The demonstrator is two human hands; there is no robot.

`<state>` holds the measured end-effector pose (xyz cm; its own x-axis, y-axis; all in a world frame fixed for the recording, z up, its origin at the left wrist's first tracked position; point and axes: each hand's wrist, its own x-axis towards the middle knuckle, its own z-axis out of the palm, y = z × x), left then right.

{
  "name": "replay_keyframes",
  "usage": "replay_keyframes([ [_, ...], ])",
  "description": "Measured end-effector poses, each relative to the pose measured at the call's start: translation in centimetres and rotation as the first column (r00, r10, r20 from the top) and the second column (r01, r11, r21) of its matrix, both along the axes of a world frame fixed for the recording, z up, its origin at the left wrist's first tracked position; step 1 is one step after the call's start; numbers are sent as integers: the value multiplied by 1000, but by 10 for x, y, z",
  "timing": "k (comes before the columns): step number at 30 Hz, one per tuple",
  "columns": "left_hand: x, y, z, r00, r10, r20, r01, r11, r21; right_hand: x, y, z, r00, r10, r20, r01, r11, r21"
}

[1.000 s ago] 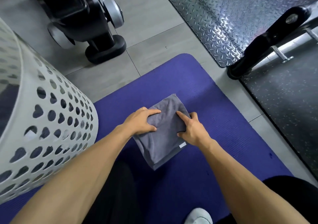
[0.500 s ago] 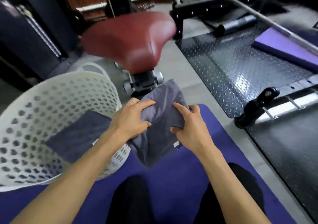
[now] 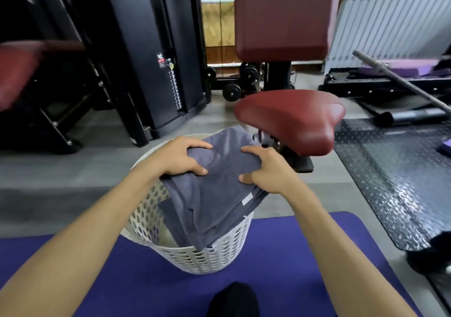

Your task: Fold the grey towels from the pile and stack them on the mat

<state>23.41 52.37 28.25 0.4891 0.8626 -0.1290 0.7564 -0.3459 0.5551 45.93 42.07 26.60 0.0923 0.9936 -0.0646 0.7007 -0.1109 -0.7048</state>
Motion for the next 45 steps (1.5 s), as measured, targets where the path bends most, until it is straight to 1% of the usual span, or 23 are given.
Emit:
replay_keyframes([
  [2, -14, 16, -20, 998, 44, -45, -45, 998, -39, -16, 30, -22, 999, 36, 4, -36, 997, -64],
  [5, -28, 43, -55, 992, 55, -116, -67, 992, -103, -37, 71, -55, 996, 86, 5, -84, 982, -172],
  [7, -35, 65, -78, 989, 83, -122, -100, 985, -140, -46, 98, -77, 996, 88, -17, -90, 974, -210],
  [9, -42, 89, -104, 986, 117, -120, -137, 975, -177, -51, 125, -101, 997, 54, -57, -66, 969, -237],
  [12, -46, 108, -156, 986, 116, -122, -144, 957, -253, -58, 150, -146, 997, 83, 4, -77, 947, -313],
  [13, -47, 108, -176, 982, 90, -165, -129, 960, -248, -59, 154, -161, 995, 98, 26, -81, 925, -371],
  [15, -50, 101, -209, 943, 16, -332, -88, 975, -203, -58, 155, -188, 988, 137, 66, -89, 871, -483],
  [17, -56, 97, -231, 889, -38, -457, -47, 984, -174, -55, 156, -205, 965, 215, 148, -105, 840, -532],
  [18, -57, 98, -235, 864, -69, -498, -2, 990, -140, -54, 159, -211, 938, 254, 235, -102, 853, -512],
  [19, -58, 103, -241, 842, -103, -529, 64, 994, -90, -56, 162, -215, 905, 273, 327, -98, 880, -464],
  [20, -56, 107, -243, 826, -138, -546, 141, 989, -38, -60, 165, -220, 879, 279, 387, -109, 907, -406],
  [21, -55, 110, -245, 814, -177, -553, 214, 977, 2, -66, 166, -229, 861, 294, 416, -143, 924, -356],
  [23, -56, 113, -257, 812, -244, -530, 322, 945, 58, -80, 160, -248, 858, 330, 393, -200, 920, -336],
  [25, -66, 112, -273, 833, -267, -484, 336, 940, 59, -87, 151, -270, 874, 318, 366, -197, 923, -332],
  [28, -84, 114, -300, 870, -265, -415, 319, 946, 65, -86, 140, -300, 879, 279, 386, -196, 951, -240],
  [30, -91, 112, -313, 886, -257, -385, 318, 943, 102, -87, 138, -311, 888, 260, 379, -205, 962, -180],
  [32, -97, 106, -327, 893, -256, -371, 325, 936, 138, -91, 133, -319, 881, 237, 410, -218, 972, -93],
  [33, -100, 102, -332, 895, -253, -367, 328, 931, 161, -94, 130, -322, 880, 235, 413, -224, 972, -75],
  [37, -99, 87, -343, 903, -255, -346, 340, 916, 213, -96, 120, -333, 845, 256, 469, -249, 965, -79],
  [39, -93, 88, -341, 894, -238, -381, 337, 916, 219, -92, 124, -336, 830, 275, 485, -259, 960, -102],
  [41, -90, 92, -337, 875, -234, -425, 328, 930, 163, -92, 134, -333, 826, 292, 482, -248, 956, -155],
  [43, -87, 93, -331, 855, -240, -459, 311, 946, 86, -95, 142, -322, 819, 349, 455, -244, 930, -273],
  [45, -79, 93, -318, 816, -257, -518, 307, 951, 13, -93, 146, -306, 806, 423, 414, -247, 876, -414],
])
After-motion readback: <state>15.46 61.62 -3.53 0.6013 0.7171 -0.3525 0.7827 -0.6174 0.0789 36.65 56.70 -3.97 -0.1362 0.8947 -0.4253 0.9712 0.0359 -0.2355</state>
